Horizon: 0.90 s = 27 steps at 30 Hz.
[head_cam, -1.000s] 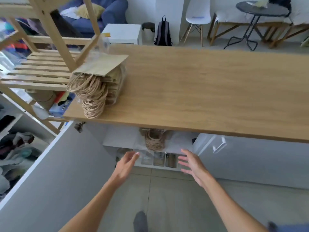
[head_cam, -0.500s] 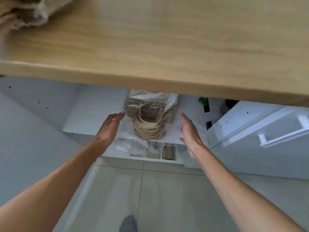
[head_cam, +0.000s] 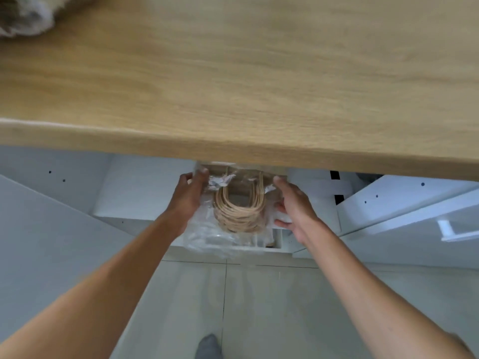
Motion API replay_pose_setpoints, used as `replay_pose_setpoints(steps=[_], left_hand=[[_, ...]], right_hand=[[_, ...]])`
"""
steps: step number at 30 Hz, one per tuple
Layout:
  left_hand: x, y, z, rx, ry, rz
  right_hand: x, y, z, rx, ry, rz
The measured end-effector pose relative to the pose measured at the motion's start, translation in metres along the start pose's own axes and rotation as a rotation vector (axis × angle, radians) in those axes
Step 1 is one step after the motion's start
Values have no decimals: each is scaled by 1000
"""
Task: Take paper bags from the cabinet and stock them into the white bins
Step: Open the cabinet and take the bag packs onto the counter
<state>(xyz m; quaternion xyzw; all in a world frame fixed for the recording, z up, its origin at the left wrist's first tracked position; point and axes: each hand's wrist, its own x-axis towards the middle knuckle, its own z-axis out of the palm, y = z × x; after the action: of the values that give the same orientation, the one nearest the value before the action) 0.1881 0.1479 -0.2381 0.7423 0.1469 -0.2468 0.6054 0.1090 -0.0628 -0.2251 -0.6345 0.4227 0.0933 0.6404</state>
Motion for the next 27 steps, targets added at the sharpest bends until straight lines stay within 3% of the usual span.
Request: replay_pose_setpoints(steps=[10, 13, 15, 19, 27], left_hand=[[-120, -58, -36, -207, -10, -243], [-143, -70, -44, -223, -23, -299], [-151, -73, -46, -194, -70, -299], [-168, -80, -51, -173, -106, -269], [-251, -76, -52, -183, 15, -204]], right_hand=[[-80, 86, -4, -58, -24, 86], [-107, 100, -5, -68, -176, 212], [-114, 100, -2, -102, -240, 251], [-118, 111, 2, -135, -145, 197], [-201, 112, -5, 7, -122, 228]])
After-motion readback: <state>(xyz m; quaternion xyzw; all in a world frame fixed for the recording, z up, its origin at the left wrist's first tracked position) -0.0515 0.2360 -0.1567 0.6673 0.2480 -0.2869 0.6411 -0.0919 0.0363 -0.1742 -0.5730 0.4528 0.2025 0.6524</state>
